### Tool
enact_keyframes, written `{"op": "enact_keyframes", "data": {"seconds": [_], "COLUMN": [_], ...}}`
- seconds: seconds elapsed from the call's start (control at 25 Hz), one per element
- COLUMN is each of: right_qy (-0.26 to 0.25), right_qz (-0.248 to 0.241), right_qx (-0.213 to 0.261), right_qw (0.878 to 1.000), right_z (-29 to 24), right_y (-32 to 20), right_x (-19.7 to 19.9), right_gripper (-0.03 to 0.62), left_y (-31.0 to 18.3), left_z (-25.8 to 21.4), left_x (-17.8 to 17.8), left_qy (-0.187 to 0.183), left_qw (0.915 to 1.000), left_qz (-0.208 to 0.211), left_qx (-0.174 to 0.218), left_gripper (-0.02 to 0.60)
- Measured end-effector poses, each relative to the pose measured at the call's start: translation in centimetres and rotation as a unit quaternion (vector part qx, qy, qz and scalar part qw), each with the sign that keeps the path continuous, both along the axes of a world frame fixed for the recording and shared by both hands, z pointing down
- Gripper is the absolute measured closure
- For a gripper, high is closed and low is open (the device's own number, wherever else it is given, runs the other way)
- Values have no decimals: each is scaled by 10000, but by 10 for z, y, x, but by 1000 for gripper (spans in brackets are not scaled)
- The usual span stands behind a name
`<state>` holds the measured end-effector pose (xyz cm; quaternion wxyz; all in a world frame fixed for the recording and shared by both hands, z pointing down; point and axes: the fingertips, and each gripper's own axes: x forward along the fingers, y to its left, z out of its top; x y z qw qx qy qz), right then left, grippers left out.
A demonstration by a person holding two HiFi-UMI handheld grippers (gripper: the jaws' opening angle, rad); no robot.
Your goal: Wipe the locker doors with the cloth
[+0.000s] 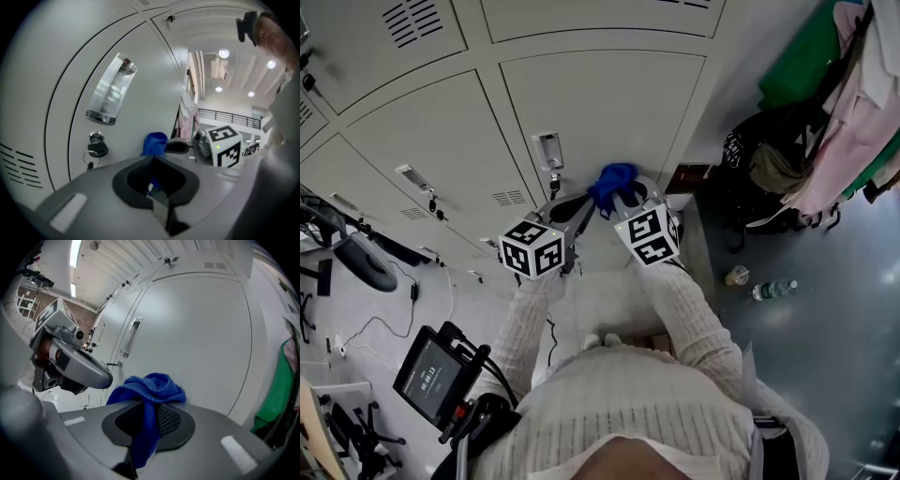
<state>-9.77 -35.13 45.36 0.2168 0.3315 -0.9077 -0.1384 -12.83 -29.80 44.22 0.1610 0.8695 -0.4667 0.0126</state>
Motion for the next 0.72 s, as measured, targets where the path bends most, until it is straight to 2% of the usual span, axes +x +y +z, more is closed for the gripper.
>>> {"op": "enact_keyframes", "data": {"seconds": [0.2, 0.4, 0.72], "right_qy": [189, 400, 493], "right_qz": [-20, -107, -238], "right_qx": [-200, -461, -641], "right_qw": [9996, 9981, 9964], "right_z": [25, 52, 70], "right_y": [0, 0, 2], "right_x": [-2, -6, -7], "right_gripper": [542, 542, 542], "left_y": [-2, -3, -2], "left_z": [19, 28, 34], "left_x": [-5, -8, -6], "left_qy": [80, 388, 383], "left_qw": [9998, 9984, 9980], "left_qz": [-108, -184, -189], "left_qx": [-174, -368, -456], "left_gripper": [575, 575, 575]}}
